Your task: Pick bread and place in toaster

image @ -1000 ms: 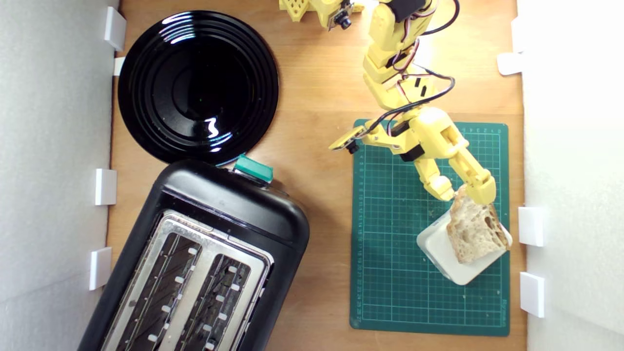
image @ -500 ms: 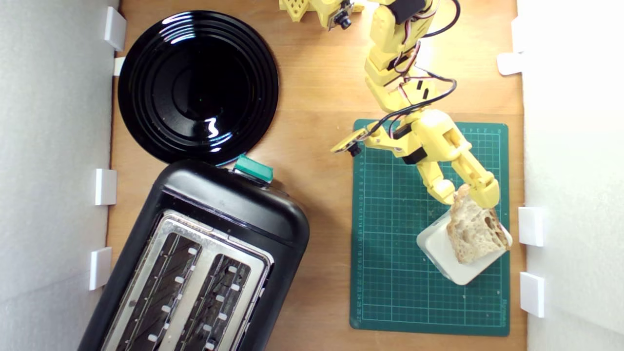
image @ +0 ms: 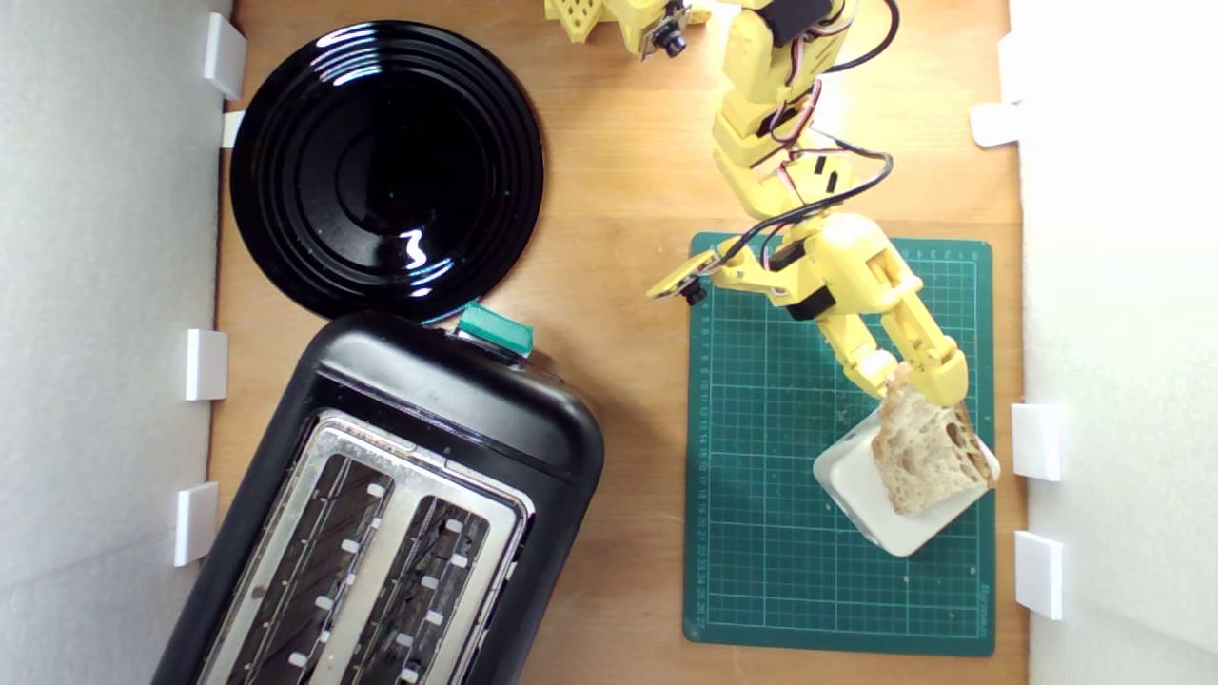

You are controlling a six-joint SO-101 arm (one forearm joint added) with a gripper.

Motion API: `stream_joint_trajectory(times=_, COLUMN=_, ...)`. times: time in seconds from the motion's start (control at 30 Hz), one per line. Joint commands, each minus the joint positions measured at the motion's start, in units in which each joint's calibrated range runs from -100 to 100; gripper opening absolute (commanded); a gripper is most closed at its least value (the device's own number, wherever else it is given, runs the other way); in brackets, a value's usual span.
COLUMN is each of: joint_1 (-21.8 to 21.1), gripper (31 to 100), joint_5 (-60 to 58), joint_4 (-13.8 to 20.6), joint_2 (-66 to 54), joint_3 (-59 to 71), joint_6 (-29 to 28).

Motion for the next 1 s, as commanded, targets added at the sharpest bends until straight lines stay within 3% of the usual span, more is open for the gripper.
stream_joint_trajectory(times=0.0, joint_1=-1.00, gripper=75.7, joint_5=-1.17, joint_4=0.06, joint_2=-0.92, joint_3=-1.82, joint_6=0.10)
stream_joint_trajectory(times=0.6, joint_1=-1.00, gripper=60.3, joint_5=-1.17, joint_4=0.06, joint_2=-0.92, joint_3=-1.73, joint_6=-0.11)
stream_joint_trajectory(times=0.97, joint_1=-0.84, gripper=59.5, joint_5=-1.17, joint_4=-0.12, joint_2=-1.83, joint_3=-1.27, joint_6=-0.17)
